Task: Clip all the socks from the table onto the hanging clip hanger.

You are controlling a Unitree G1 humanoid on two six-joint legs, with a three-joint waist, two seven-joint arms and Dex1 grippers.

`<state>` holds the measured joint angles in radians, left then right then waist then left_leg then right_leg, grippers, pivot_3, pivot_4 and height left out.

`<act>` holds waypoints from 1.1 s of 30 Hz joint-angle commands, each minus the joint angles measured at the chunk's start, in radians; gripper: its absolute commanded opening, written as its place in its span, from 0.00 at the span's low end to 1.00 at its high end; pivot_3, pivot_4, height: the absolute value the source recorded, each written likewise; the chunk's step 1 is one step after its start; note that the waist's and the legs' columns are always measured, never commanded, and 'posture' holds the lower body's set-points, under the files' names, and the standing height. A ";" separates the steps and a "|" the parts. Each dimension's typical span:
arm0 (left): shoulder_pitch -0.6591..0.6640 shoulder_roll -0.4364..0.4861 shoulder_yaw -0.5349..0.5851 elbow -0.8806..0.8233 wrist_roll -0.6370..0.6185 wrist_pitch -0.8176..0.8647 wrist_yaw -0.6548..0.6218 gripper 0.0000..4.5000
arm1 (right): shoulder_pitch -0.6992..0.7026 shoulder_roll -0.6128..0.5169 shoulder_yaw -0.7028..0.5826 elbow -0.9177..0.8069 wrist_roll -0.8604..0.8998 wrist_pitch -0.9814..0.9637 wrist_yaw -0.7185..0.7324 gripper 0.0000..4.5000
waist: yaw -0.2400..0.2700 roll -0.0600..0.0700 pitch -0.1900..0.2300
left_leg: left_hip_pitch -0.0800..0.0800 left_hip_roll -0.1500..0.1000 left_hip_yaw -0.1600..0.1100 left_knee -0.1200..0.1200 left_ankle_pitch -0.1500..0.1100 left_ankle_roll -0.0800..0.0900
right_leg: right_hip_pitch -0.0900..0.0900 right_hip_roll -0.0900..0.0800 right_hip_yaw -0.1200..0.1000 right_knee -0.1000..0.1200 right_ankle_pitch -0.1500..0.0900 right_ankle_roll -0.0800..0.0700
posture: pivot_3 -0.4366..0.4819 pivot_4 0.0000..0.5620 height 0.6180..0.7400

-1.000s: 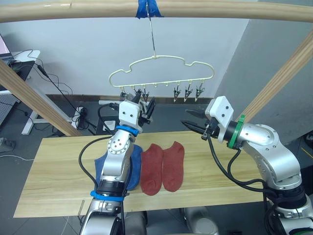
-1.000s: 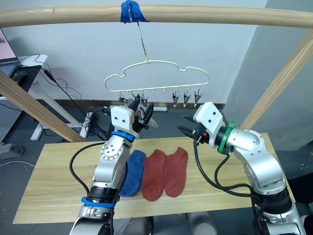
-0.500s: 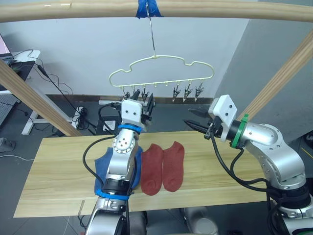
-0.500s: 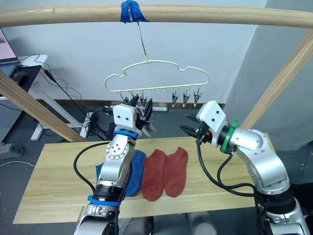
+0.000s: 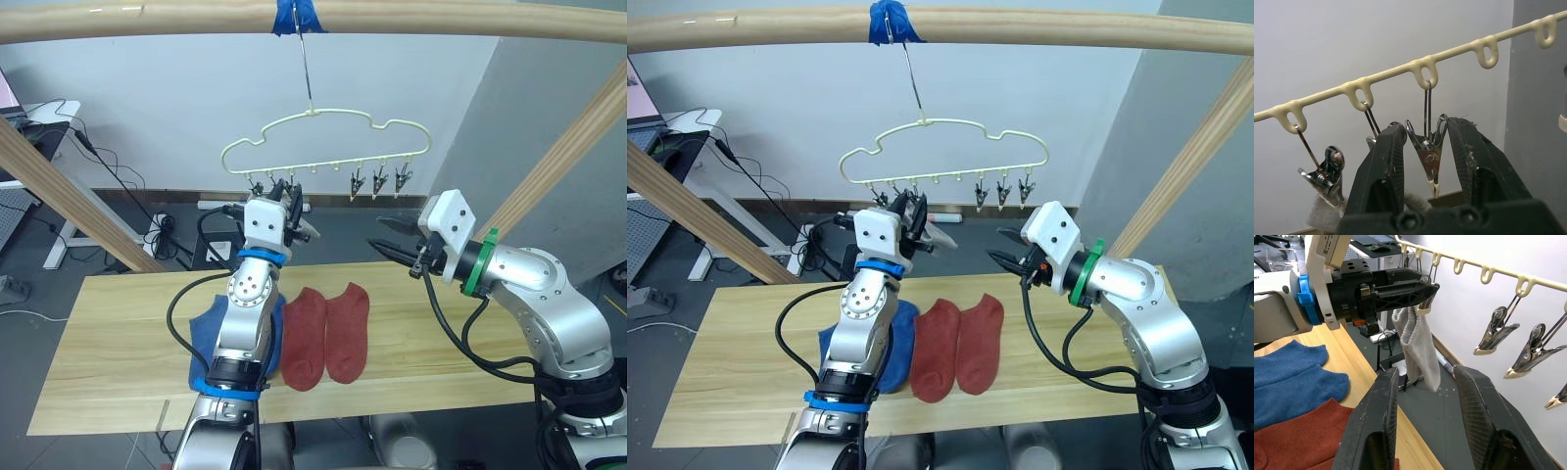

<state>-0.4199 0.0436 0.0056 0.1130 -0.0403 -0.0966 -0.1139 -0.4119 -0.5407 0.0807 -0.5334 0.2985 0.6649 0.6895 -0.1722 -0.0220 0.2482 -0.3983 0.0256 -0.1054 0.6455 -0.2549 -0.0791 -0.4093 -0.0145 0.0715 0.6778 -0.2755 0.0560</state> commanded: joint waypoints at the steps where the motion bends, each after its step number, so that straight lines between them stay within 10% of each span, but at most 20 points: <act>1: -0.010 -0.007 -0.012 -0.033 0.012 -0.023 0.009 0.35 | 0.001 -0.008 -0.020 -0.017 0.017 -0.016 -0.003 0.41 | 0.000 0.000 0.000 | 0.000 0.000 0.000 0.000 0.000 0.000 | 0.000 0.000 0.000 0.000 0.000 0.000 | 0.14 0.43 0.91; 33: -0.002 0.007 -0.018 -0.012 0.017 0.000 0.002 0.35 | -0.004 -0.008 -0.015 -0.005 0.017 -0.028 0.005 0.41 | 0.000 0.000 0.000 | 0.000 0.000 0.000 0.000 0.000 0.000 | 0.000 0.000 0.000 0.000 0.000 0.000 | 0.15 0.42 0.91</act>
<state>-0.4061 0.0455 -0.0227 0.1142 -0.0284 -0.0713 -0.1188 -0.4054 -0.5445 0.0807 -0.5169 0.2986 0.6606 0.6937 -0.1721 -0.0221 0.2482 -0.3983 0.0256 -0.1054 0.6453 -0.2549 -0.0791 -0.4092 -0.0144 0.0715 0.6774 -0.2756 0.0561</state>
